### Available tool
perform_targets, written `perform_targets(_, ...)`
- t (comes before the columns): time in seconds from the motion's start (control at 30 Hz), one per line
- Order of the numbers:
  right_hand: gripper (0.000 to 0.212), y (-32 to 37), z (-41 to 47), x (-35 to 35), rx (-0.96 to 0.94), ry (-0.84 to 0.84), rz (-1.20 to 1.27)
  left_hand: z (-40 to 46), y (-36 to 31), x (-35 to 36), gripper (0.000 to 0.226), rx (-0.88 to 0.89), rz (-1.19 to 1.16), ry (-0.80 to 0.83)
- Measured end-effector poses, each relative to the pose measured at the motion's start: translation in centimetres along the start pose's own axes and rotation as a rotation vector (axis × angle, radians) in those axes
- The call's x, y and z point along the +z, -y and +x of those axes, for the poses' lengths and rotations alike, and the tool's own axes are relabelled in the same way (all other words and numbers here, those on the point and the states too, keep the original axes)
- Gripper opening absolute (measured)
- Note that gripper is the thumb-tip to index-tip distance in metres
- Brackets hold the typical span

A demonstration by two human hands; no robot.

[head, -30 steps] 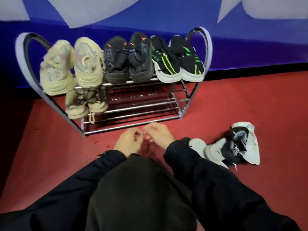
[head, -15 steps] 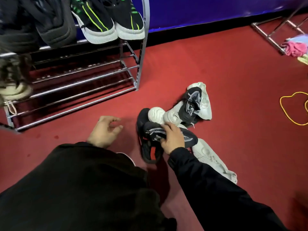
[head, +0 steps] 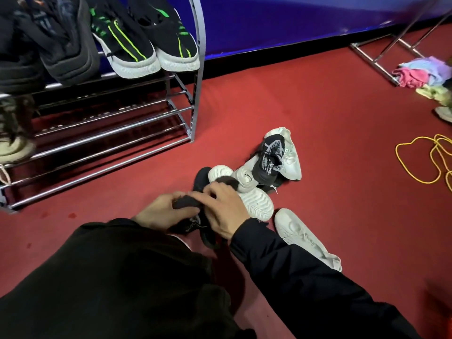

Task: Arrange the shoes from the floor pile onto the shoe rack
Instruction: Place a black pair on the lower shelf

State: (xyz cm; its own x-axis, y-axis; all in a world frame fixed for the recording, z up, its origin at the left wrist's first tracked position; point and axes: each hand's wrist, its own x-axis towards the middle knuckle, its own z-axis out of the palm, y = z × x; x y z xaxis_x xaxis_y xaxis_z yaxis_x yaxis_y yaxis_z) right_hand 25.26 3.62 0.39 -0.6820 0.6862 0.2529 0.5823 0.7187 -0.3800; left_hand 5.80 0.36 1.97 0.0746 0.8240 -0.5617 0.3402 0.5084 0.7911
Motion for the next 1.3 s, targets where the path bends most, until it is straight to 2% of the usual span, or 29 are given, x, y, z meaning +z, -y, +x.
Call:
perform_targets(0.07,0.046,0.2,1.1,-0.2,0.066,-0.011,0.145,0.0,0.5,-0.7,0.009,-0.051,0.048,-0.081)
perform_targets(0.13,0.048,-1.5,1.9,-0.7,0.298,-0.137,0.206,-0.2,1.7,-1.8,0.009,-0.088,-0.083,-0.192)
perform_targets(0.23,0.06,-7.1,2.6,-2.1,0.894,-0.45,0.094,-1.3,3.2,-3.8,0.016,-0.085,-0.371,-0.258)
perform_targets(0.3,0.076,-11.4,1.9,-2.3,1.341,-0.469,0.176,-1.9,3.4,-4.6,0.016,-0.039,-0.498,-0.259)
perform_targets(0.33,0.084,-13.1,1.4,-2.0,1.497,-0.434,0.313,-2.0,3.3,-4.8,0.016,-0.022,-0.559,-0.265)
perform_targets(0.37,0.091,-14.7,0.7,-1.5,1.577,-0.412,0.497,-2.1,3.1,-4.9,0.018,-0.001,-0.612,-0.26)
perform_targets(0.4,0.091,-15.3,0.2,-1.2,1.598,-0.423,0.686,-2.2,2.9,-5.0,0.024,0.006,-0.649,-0.257)
perform_targets(0.43,0.083,-16.3,-0.4,-0.6,1.582,-0.464,0.817,-2.4,2.7,-5.0,0.03,0.019,-0.677,-0.254)
perform_targets(0.5,0.056,-16.4,-0.8,-0.5,1.52,-0.643,0.866,-2.6,2.4,-4.8,0.027,0.024,-0.709,-0.286)
perform_targets(0.57,0.052,-13.9,0.0,-1.7,1.505,-0.748,0.846,-2.9,1.8,-4.9,0.023,0.039,-0.702,-0.341)
perform_targets(0.63,0.056,-10.8,0.6,-2.6,1.445,-0.806,0.957,-3.4,1.5,-5.4,0.029,0.045,-0.708,-0.398)
perform_targets(0.7,0.049,-7.0,1.1,-3.3,1.358,-0.731,1.065,-3.5,2.9,-6.7,0.038,0.041,-0.742,-0.477)
perform_targets(0.8,0.008,-1.7,2.1,-4.0,1.24,-0.547,1.192,-3.1,7.2,-8.9,0.044,-0.027,-0.796,-0.562)
perform_targets(0.9,0.011,1.9,4.1,-3.8,1.144,-0.359,1.216,-7.2,4.0,-9.6,0.032,-0.109,-0.869,-0.683)
perform_targets(1.0,0.013,5.1,6.9,-3.0,1.048,-0.171,1.297,-10.2,2.8,-10.9,0.02,-0.106,-0.671,-0.816)
perform_targets(1.03,0.014,6.0,8.0,-2.6,1.023,-0.137,1.326,-10.7,3.2,-11.3,0.024,-0.09,-0.659,-0.851)
perform_targets(1.1,0.018,7.5,10.4,-1.4,0.997,-0.116,1.375,-11.4,5.0,-12.7,0.031,-0.085,-0.655,-0.939)
perform_targets(1.23,0.046,10.2,16.8,2.3,0.986,-0.163,1.411,-13.2,5.1,-15.4,0.019,-0.163,-0.823,-1.059)
perform_targets(1.3,0.04,11.9,20.2,4.0,0.984,-0.203,1.447,-13.7,5.2,-16.9,0.017,-0.183,-0.788,-1.075)
